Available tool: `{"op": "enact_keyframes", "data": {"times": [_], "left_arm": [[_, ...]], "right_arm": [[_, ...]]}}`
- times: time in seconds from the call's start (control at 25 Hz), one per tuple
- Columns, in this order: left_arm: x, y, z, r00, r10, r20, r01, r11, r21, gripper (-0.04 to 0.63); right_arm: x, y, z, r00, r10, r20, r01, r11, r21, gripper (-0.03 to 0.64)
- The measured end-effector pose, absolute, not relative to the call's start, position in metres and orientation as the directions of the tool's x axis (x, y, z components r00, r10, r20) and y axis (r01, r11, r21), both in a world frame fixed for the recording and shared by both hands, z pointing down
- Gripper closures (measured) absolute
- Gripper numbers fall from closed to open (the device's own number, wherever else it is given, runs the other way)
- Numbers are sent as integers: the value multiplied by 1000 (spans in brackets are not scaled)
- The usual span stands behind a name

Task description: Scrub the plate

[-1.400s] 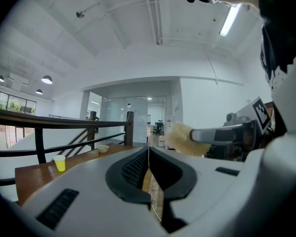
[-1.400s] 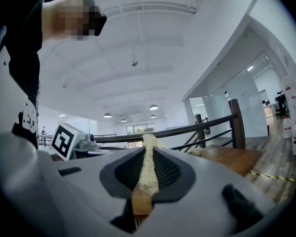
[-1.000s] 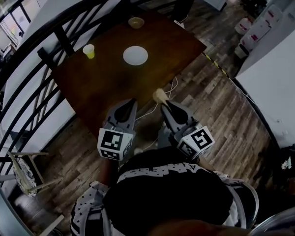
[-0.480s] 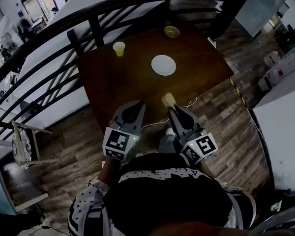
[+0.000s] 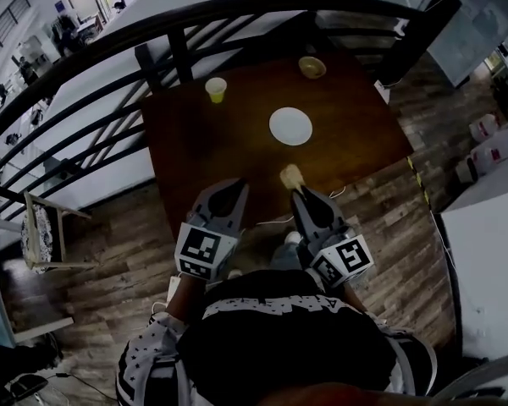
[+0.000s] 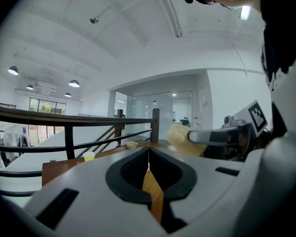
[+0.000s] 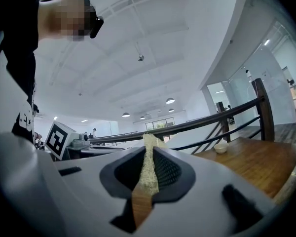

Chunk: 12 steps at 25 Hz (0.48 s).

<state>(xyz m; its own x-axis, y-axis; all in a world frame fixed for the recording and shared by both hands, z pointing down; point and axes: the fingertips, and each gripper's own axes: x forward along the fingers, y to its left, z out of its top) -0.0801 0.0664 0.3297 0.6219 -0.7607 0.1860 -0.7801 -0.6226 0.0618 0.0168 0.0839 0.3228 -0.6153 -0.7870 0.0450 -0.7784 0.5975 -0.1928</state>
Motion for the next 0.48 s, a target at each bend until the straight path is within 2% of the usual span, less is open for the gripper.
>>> {"op": "enact_keyframes", "data": {"times": [0.48], "left_arm": [[-39,30,326,570,-792,219,-817,-576,43,581]], "right_arm": [[57,43,324,-658,-752,45,-736,628,-254,568]]}}
